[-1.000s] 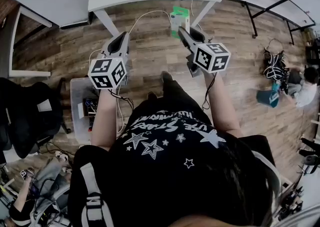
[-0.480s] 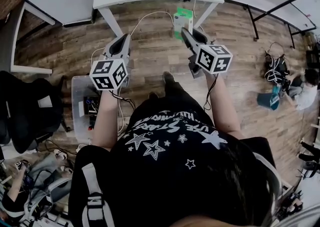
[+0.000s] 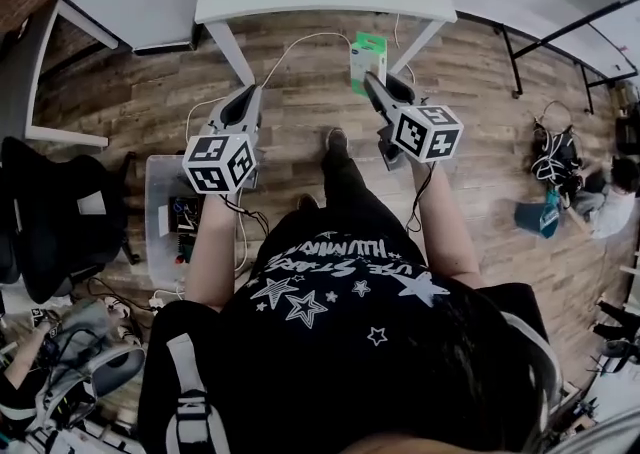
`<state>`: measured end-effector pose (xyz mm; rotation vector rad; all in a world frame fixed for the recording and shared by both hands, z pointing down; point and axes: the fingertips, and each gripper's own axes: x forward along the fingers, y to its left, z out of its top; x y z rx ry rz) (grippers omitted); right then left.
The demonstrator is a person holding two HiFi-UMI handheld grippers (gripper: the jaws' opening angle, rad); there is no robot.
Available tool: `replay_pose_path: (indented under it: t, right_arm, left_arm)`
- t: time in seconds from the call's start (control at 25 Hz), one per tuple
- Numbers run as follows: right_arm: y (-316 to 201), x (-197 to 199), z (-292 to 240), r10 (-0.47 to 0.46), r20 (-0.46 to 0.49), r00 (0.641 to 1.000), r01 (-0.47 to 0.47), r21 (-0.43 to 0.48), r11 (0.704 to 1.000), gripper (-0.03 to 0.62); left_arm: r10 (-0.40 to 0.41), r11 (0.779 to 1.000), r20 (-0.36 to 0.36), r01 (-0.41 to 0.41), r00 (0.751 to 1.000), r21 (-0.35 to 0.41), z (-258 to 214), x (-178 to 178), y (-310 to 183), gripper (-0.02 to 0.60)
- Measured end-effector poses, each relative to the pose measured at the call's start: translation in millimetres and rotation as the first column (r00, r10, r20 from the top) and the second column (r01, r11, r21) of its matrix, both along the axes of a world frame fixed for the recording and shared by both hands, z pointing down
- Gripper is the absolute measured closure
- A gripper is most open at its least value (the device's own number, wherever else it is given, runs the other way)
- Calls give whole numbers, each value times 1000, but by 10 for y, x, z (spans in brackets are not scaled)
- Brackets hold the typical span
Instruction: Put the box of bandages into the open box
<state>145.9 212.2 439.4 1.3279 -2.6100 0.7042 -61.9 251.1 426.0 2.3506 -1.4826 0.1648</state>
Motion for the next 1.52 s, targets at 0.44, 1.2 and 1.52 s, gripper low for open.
replay_pose_path:
  t: [0.44,1.2,1.52]
  right_arm:
    - [-947,-44,98,-79,23,997,79,-16,997,482]
    - [-3111,81,155,-219,89,972,225,-61,972,482]
    - [-3553,161,323,-230,102,968,239,-97,966,482]
  left_arm:
    - [-51,999,34,51,998,-2,-38,21,-808,562]
    - [-139,990,74,140,987,-8,-76,344,-2777,561]
    - [-194,981,71,194,978,4,-66,432,-3194,563]
